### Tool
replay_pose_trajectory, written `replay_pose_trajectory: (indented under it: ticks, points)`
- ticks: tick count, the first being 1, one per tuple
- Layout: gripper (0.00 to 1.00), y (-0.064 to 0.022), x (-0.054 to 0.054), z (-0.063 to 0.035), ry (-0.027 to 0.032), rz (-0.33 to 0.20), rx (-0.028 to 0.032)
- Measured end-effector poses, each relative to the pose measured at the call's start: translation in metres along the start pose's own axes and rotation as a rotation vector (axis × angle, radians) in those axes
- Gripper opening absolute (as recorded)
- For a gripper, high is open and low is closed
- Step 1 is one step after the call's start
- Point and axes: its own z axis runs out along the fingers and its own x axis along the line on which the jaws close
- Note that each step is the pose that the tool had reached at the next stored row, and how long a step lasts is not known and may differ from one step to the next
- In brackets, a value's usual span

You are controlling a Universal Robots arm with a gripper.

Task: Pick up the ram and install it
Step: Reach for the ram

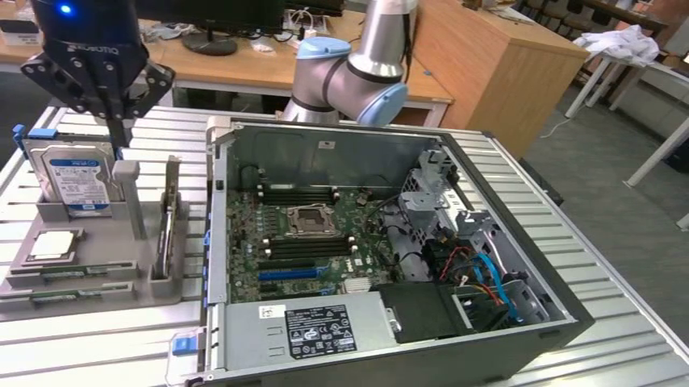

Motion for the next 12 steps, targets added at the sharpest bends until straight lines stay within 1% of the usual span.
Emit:
replay_pose_trajectory:
  ticks: [12]
  points:
    - [0.11, -0.0005, 0.026, 0.0, 0.0, 0.0, 0.0]
